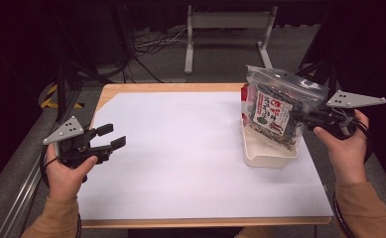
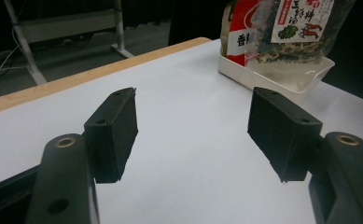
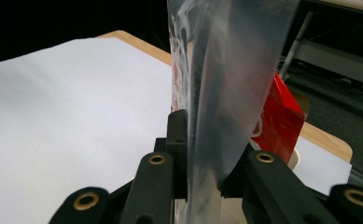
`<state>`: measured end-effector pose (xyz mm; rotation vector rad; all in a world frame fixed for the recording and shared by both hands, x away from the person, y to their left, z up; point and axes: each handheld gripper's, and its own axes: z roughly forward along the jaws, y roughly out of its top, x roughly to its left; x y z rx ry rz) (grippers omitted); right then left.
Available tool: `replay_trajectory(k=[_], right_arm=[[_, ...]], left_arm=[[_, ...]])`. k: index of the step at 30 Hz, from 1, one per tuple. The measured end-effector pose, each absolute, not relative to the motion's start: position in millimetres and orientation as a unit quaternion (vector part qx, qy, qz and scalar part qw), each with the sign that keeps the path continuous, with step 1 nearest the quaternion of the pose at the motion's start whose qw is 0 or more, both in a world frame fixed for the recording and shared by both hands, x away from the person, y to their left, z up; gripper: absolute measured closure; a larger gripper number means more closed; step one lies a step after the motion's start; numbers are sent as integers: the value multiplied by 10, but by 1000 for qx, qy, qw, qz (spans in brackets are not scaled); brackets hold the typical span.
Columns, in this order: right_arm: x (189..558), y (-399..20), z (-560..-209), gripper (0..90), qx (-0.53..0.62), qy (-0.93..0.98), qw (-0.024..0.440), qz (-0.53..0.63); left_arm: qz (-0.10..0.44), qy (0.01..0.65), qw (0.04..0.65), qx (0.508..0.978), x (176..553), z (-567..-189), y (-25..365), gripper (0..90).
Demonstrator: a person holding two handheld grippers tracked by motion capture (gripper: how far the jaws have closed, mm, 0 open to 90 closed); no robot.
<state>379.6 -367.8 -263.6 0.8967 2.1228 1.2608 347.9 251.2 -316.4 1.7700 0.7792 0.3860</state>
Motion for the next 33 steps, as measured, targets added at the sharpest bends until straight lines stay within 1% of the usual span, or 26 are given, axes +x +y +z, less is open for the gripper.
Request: replay_trajectory(k=[15,33], right_arm=[[3840,-3648,-2911,773,343,787,239,454],[3773,-3694,-3276,769,369,771,229,466]], left_arm=[[164,329,551,749,3482,-3167,2516,338],[160,326,550,752,3496,-3172,2468,331]])
